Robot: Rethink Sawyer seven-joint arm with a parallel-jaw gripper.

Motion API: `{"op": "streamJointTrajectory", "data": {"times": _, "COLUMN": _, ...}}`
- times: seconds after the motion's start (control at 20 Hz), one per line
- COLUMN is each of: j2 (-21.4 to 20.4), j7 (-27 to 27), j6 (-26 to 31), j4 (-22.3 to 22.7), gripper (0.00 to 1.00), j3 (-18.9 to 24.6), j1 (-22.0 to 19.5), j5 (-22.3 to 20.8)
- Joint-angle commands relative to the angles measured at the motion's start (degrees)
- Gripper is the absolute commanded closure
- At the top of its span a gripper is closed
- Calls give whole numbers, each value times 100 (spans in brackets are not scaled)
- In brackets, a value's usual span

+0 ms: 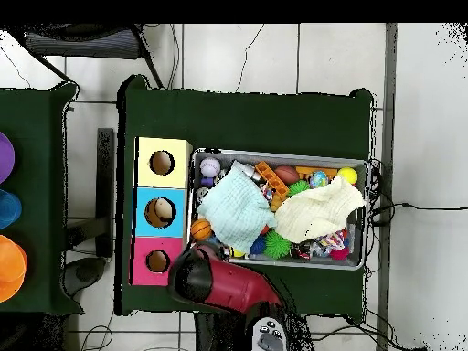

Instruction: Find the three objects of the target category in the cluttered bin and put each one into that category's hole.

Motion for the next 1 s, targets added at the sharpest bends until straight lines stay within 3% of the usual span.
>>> {"op": "streamJointTrajectory", "data": {"times": 0.05, "j2": -192, "j7": 1257, "j6": 515, "j4": -803, "gripper": 0, "j3": -91, "j1": 12, "j5": 400}}
{"op": "streamJointTrajectory", "data": {"times": 0.45, "j2": 22, "j7": 1097, "j6": 1018, "j4": -1407, "gripper": 0, "j3": -399, "j1": 160, "j5": 388}}
{"op": "streamJointTrajectory", "data": {"times": 0.7, "j2": 78, "j7": 1117, "j6": 805, "j4": -1286, "gripper": 0, "j3": -326, "j1": 95, "j5": 362}}
{"op": "streamJointTrajectory", "data": {"times": 1.0, "j2": 706, "j7": 1069, "j6": 469, "j4": -1370, "gripper": 0, "j3": -118, "j1": -119, "j5": 345}}
